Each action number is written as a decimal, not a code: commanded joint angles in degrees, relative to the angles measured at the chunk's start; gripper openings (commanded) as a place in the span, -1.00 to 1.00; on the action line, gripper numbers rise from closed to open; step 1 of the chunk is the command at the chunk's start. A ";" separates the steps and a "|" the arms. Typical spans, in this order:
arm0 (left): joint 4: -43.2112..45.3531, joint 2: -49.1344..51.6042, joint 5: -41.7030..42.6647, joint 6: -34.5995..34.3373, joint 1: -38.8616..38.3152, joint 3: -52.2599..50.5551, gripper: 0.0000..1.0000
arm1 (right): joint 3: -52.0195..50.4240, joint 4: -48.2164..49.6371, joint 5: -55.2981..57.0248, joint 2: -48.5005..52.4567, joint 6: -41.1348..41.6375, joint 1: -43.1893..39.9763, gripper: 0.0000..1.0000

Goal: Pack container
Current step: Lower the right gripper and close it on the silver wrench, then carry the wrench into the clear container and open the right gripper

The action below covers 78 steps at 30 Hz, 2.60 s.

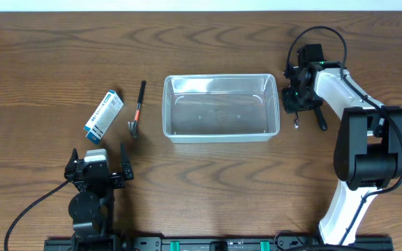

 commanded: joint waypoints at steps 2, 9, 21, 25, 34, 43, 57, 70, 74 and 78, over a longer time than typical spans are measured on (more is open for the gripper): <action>-0.52 -0.35 0.17 0.57 -0.24 -1.53 0.96 | -1.14 -0.55 4.50 3.72 0.52 0.02 -0.35; -0.52 -0.35 0.17 0.57 -0.24 -1.53 0.96 | -1.14 -0.98 6.23 3.72 0.94 -0.35 -0.58; -0.52 -0.35 0.17 0.57 -0.24 -1.53 0.96 | -1.11 -1.33 6.10 3.72 1.75 -1.84 -0.97; -0.52 -0.35 0.17 0.57 -0.24 -1.53 0.96 | -0.26 -1.90 4.90 3.06 1.73 -1.57 -0.97; -0.52 -0.35 0.17 0.57 -0.24 -1.53 0.96 | 11.37 -9.31 4.42 -4.85 1.49 -0.15 -0.97; -0.52 -0.35 0.17 0.57 -0.24 -1.53 0.96 | 24.17 -15.69 2.36 -14.73 -4.31 4.07 -0.98; -0.52 -0.35 0.17 0.57 -0.24 -1.53 0.96 | 25.20 -24.24 -14.69 -20.15 -40.79 18.36 -0.98; -0.52 -0.35 0.17 0.57 -0.24 -1.53 0.96 | 24.79 -25.44 -8.61 -10.34 -51.82 27.21 -0.98; -0.52 -0.35 0.17 0.57 -0.24 -1.53 0.96 | 24.79 -25.92 -8.46 -5.62 -51.80 27.30 -0.98; -0.52 -0.35 0.17 0.57 -0.24 -1.53 0.96 | 24.79 -26.01 -8.44 -1.51 -51.78 27.30 -0.98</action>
